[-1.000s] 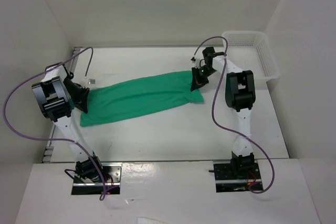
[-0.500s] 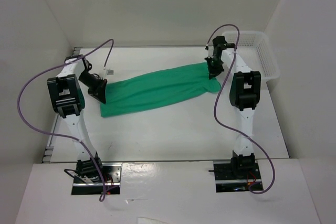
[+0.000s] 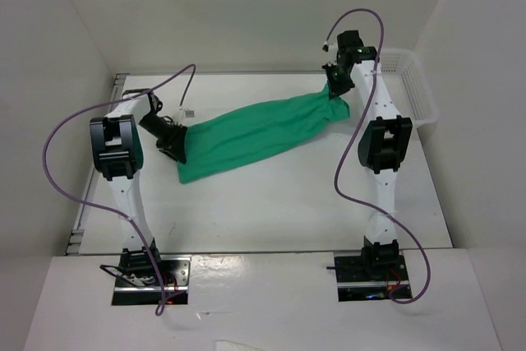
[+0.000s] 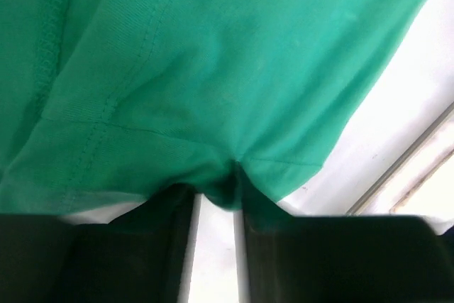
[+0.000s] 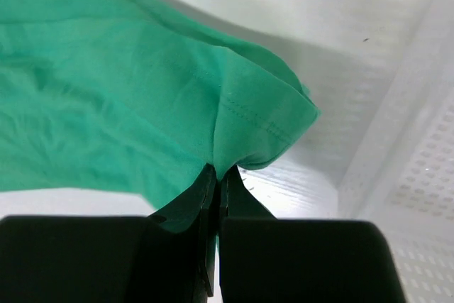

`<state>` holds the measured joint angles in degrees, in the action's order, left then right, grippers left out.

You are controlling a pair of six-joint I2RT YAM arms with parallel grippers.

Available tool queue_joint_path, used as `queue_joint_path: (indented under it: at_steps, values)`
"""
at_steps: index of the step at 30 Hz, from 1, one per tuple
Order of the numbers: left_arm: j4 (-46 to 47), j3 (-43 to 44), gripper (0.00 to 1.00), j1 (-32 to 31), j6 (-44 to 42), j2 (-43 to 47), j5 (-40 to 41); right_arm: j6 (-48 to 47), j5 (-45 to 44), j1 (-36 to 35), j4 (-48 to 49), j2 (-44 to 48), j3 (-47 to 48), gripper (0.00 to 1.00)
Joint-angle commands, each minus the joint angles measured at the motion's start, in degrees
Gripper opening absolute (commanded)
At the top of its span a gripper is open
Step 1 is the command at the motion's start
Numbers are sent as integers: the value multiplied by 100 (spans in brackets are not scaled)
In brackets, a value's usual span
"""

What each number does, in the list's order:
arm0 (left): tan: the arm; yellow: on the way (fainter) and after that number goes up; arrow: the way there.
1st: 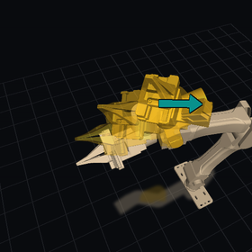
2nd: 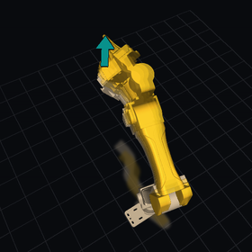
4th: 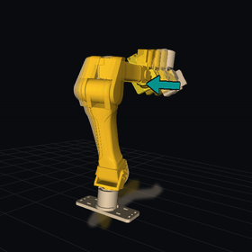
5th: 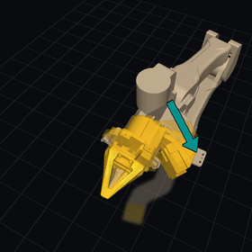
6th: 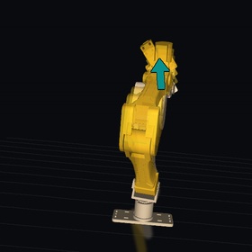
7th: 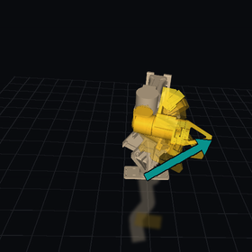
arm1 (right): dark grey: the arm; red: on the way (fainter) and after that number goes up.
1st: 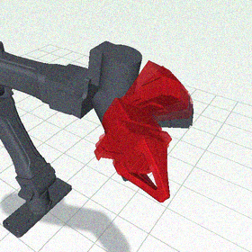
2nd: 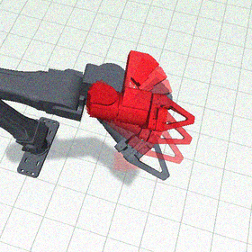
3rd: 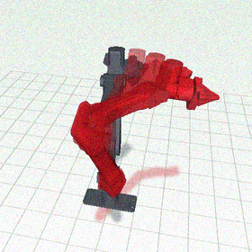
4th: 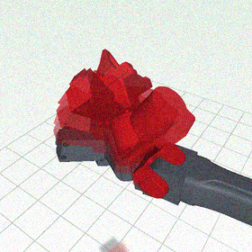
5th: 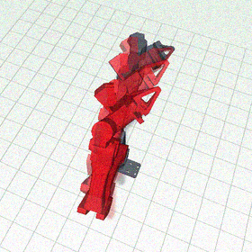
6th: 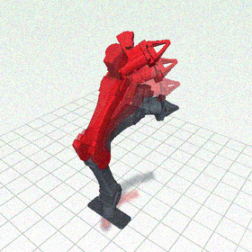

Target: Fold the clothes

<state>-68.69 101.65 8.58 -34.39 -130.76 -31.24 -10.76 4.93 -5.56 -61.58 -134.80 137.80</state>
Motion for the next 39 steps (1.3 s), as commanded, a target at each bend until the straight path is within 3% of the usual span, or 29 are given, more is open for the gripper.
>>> queue_joint_path:
  at_steps: [1,4,5,9,25,39]
  values:
    - [153,-13,49,39,248,-73,-373,-172,78,-182,-328,-99,212,0]
    - [206,-13,65,39,310,-20,-374,-224,78,-296,-389,-151,212,0]
    - [206,39,75,100,389,32,-374,-224,131,-296,-390,-204,212,0]
    - [206,92,84,250,442,86,-374,-224,131,-348,-442,-204,265,0]
    - [-4,146,85,566,389,138,-374,-224,70,-639,-442,-205,564,0]
    - [48,-215,83,566,389,445,-374,-224,-458,-1869,-276,182,792,0]
